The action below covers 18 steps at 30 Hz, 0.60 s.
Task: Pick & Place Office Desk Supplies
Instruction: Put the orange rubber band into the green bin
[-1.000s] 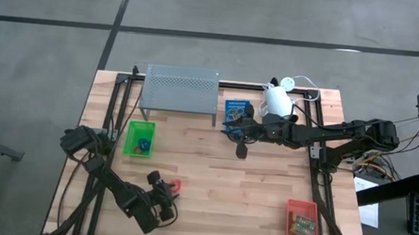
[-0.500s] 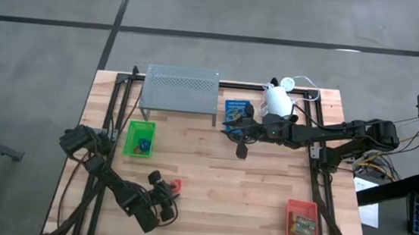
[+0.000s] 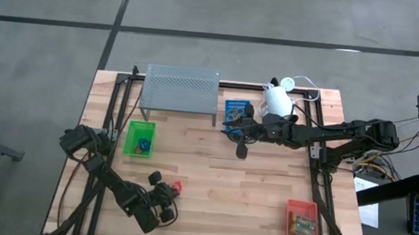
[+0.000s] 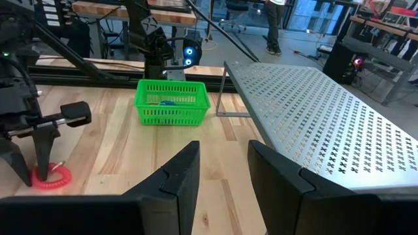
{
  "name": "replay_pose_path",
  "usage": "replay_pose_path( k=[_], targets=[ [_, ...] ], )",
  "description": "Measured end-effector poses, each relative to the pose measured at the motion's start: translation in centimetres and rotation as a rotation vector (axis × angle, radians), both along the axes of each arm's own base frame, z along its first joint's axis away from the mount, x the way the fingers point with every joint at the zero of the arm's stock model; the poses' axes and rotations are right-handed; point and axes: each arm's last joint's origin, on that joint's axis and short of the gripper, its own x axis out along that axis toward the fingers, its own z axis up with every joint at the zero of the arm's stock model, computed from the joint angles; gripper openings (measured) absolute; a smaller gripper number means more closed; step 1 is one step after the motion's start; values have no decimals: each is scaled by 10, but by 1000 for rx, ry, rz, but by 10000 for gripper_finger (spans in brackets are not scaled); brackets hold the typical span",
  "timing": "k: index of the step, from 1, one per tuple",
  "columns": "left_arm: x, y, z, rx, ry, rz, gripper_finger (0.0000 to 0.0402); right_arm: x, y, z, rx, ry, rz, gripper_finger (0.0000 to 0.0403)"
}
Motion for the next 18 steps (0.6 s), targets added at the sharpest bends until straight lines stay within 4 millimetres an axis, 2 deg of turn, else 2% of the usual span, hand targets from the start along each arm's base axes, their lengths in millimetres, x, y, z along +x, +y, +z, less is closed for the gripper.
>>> replay_pose_path(
  k=[7,18],
  targets=[
    [0,0,0,3,3,0,39,0,0,0,0,0,0,127],
    [-1,0,7,8,2,-21,39,0,0,0,0,0,0,127]
  ],
)
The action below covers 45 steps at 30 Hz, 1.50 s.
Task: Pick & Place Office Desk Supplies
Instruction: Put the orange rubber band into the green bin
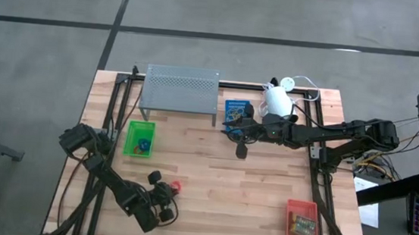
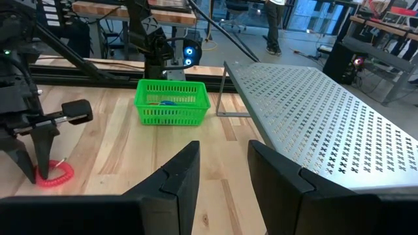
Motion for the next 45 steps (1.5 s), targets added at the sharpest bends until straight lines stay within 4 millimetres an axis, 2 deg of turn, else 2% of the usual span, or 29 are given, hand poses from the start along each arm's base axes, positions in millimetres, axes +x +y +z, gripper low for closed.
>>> replay_pose_path(
  k=[8,18,26,38,45],
  targets=[
    [-3,2,21,-2,-4,-36,39,0,0,0,0,0,0,127],
    [-6,6,38,14,-27,-30,39,0,0,0,0,0,-1,127],
    [-10,13,61,7,-77,-1,39,0,0,0,0,0,-1,127],
    [-27,42,110,-110,-168,183,39,0,0,0,0,0,-1,127],
    [-47,62,126,-146,-141,310,39,0,0,0,0,0,0,127]
  ],
)
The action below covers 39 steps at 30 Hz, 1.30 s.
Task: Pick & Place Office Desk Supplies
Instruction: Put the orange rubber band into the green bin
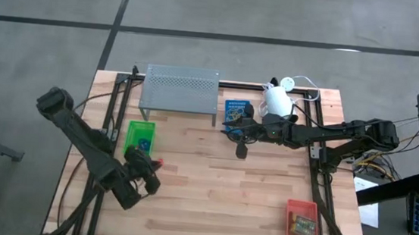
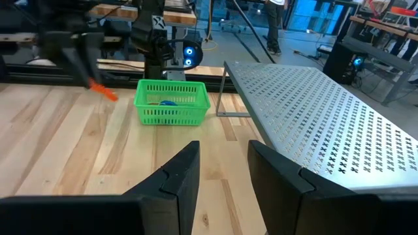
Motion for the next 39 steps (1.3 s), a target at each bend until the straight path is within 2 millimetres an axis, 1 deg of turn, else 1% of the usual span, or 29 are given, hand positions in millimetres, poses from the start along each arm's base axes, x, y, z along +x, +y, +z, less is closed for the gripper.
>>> replay_pose_path(
  k=[4,7,11,18,21,25,30,34,39],
  targets=[
    [-10,13,3,-64,35,127,39,0,0,0,0,0,0,127],
    [-17,23,5,-132,99,237,39,0,0,0,0,0,0,127],
    [-24,33,8,-181,184,333,39,0,0,0,0,0,0,127],
    [-32,53,16,-224,254,466,39,0,0,0,0,0,0,127],
    [-34,64,21,-247,272,520,39,0,0,0,0,0,0,127],
    [-36,81,27,-262,292,536,39,0,0,0,0,0,0,127],
    [-33,99,30,-273,298,583,39,0,0,0,0,0,0,127],
    [-28,110,23,-268,317,582,39,0,0,0,0,0,0,127],
    [-28,119,1,-323,350,608,39,0,0,0,0,0,0,127]
  ],
)
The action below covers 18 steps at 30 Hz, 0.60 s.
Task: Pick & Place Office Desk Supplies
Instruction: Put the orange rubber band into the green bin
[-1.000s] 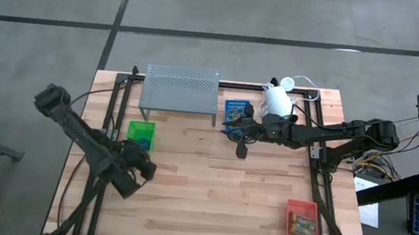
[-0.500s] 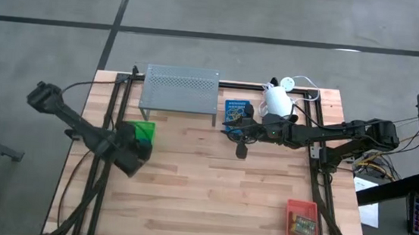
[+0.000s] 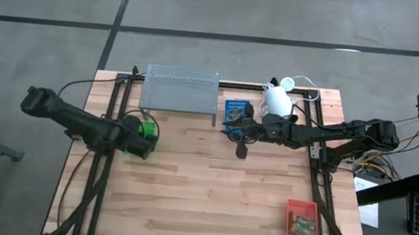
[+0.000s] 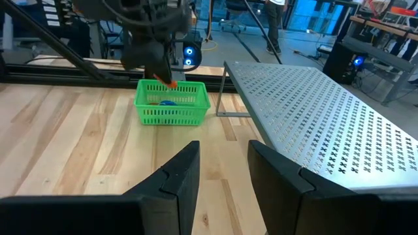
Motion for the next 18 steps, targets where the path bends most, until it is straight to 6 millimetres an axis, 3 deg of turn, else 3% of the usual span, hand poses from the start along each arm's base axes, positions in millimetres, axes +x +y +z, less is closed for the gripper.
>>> replay_pose_path(
  k=[10,18],
  targets=[
    [-5,3,-39,-67,-30,21,39,0,0,0,0,0,0,127],
    [-8,2,-53,-118,-41,22,43,0,0,0,0,0,0,127]
  ],
)
